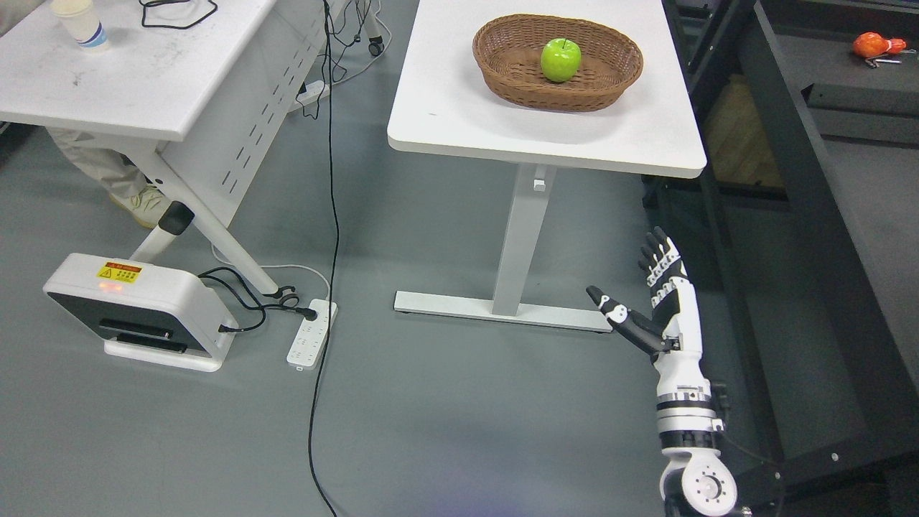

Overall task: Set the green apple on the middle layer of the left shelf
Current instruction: 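Drive toward the table and raise the right hand toward the basket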

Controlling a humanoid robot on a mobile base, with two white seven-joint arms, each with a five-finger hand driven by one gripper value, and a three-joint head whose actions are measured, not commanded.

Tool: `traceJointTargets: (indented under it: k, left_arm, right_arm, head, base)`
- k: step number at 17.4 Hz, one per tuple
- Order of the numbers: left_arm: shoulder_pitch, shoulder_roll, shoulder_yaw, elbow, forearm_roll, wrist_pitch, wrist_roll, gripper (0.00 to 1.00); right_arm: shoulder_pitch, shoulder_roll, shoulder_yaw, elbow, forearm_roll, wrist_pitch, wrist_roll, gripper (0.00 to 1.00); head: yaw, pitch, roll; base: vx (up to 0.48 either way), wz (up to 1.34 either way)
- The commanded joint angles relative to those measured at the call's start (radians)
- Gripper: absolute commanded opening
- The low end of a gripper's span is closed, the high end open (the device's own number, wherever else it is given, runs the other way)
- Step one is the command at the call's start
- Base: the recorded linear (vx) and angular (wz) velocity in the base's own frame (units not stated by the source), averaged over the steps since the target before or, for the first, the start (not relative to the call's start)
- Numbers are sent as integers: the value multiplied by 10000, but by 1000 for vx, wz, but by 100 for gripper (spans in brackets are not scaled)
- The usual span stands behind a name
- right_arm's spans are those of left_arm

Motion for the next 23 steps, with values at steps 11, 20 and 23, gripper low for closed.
traceJointTargets:
  k: [11, 20, 23]
  left_arm:
    - [-215, 175, 0, 0, 12, -4, -6, 100]
    - [-215, 175, 0, 0, -3, -4, -6, 100]
    - [-215, 175, 0, 0, 12, -4, -6, 100]
  right_arm:
    - [-137, -175, 143, -32, 59, -164, 83, 100]
    - [-905, -1504, -10, -232, 8682, -57, -914, 99]
    - [-889, -1412, -11, -232, 8560, -331, -1006, 100]
  head:
    - [0, 0, 0]
    - [0, 0, 0]
    - [0, 0, 0]
  base:
    - [0, 0]
    - [4, -3]
    - [76, -25]
